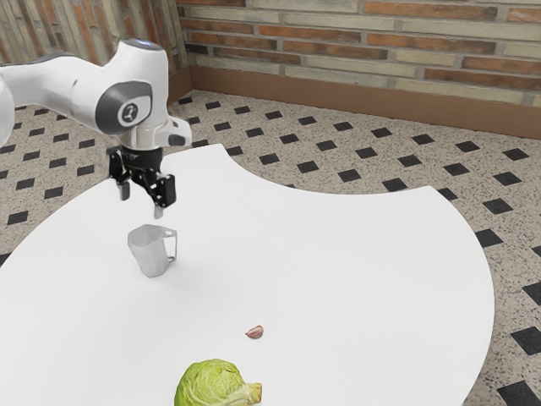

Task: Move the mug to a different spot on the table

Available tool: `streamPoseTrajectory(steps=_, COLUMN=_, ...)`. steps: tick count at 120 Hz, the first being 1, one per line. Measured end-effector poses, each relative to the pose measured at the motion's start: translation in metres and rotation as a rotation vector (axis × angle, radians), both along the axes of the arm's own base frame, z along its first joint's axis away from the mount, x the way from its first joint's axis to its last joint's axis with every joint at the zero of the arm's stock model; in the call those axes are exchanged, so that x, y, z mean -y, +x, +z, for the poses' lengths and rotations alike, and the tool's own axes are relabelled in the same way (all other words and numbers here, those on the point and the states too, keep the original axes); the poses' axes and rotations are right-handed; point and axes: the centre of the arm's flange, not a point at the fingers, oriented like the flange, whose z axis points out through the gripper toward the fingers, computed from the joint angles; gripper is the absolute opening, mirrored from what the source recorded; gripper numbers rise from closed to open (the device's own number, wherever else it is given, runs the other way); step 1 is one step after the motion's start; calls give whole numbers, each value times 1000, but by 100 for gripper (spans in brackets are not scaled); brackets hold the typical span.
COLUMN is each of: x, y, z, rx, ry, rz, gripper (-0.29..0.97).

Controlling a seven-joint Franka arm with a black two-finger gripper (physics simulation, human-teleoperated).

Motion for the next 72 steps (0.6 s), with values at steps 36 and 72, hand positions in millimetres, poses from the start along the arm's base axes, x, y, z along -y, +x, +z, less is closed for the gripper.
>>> streamPoseTrajectory(steps=36, x=-15, y=30, z=-57, rx=-24, ry=-25, rz=-222, gripper=68)
streamPoseTrajectory(steps=72, x=-24, y=49, z=-82, rx=-42, ry=-39, rz=-385, gripper=68)
